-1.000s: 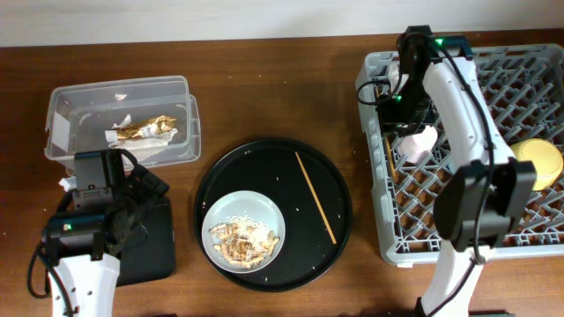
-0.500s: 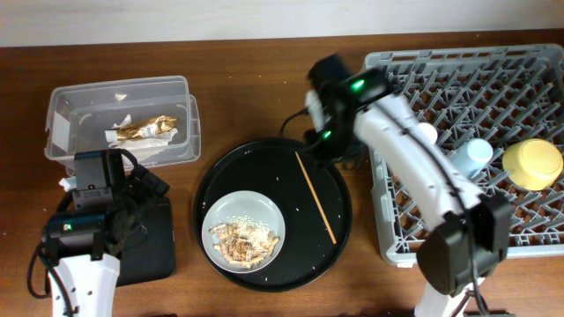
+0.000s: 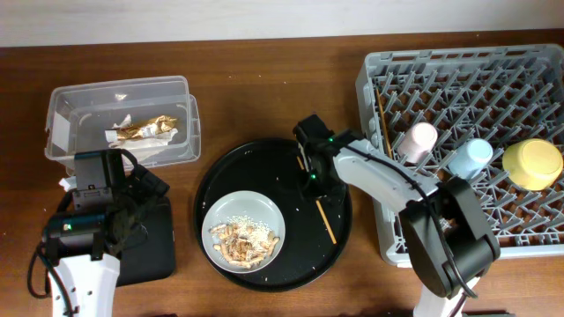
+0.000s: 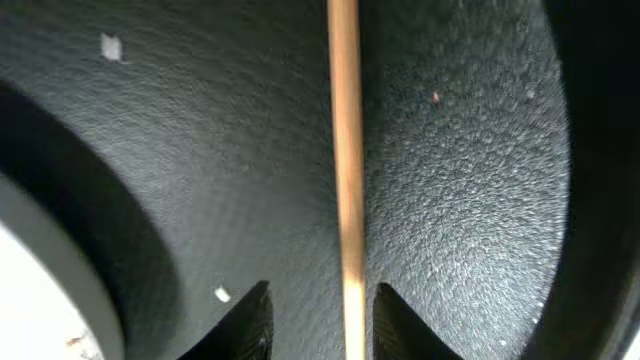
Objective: Sort waste into correct bins and load items into the dishwasher rack
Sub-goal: 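Return the right gripper to the tray and grasp the other chopstick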
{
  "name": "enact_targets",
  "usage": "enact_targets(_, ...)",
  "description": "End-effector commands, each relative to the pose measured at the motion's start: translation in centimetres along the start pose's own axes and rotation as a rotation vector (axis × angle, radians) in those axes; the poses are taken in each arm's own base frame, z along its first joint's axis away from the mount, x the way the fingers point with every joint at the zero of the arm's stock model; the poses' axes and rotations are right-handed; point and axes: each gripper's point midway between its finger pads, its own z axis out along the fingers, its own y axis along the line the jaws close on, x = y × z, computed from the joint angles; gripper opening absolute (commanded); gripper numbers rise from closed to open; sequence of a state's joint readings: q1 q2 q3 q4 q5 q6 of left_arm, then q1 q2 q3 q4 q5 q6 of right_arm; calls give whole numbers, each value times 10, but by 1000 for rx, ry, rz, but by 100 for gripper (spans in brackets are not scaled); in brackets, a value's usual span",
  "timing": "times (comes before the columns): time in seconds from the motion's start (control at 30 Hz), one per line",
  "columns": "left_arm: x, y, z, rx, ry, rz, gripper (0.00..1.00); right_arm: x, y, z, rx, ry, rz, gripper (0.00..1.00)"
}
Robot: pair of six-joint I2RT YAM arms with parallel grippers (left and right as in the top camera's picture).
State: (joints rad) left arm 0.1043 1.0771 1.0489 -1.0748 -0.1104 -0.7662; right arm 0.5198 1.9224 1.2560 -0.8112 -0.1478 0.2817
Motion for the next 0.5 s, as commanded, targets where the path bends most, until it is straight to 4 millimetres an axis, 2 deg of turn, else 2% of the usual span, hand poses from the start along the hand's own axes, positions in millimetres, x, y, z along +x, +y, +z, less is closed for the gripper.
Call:
enact_targets(0.0,-2,3,-1,-9,-14,7,99,10,-5,11,14,14,14,31)
enact_targets(0.1,-2,3,-1,-9,-14,7,99,13,-8,14,26,17,19,31)
enact_targets(0.27,-2,3,-1,-9,-14,7,100,14,-9,14,32,19,67,15)
enact_targets(0.47,-2,3,-1,-9,-14,7,99,19,-10,11,42,46,121,7)
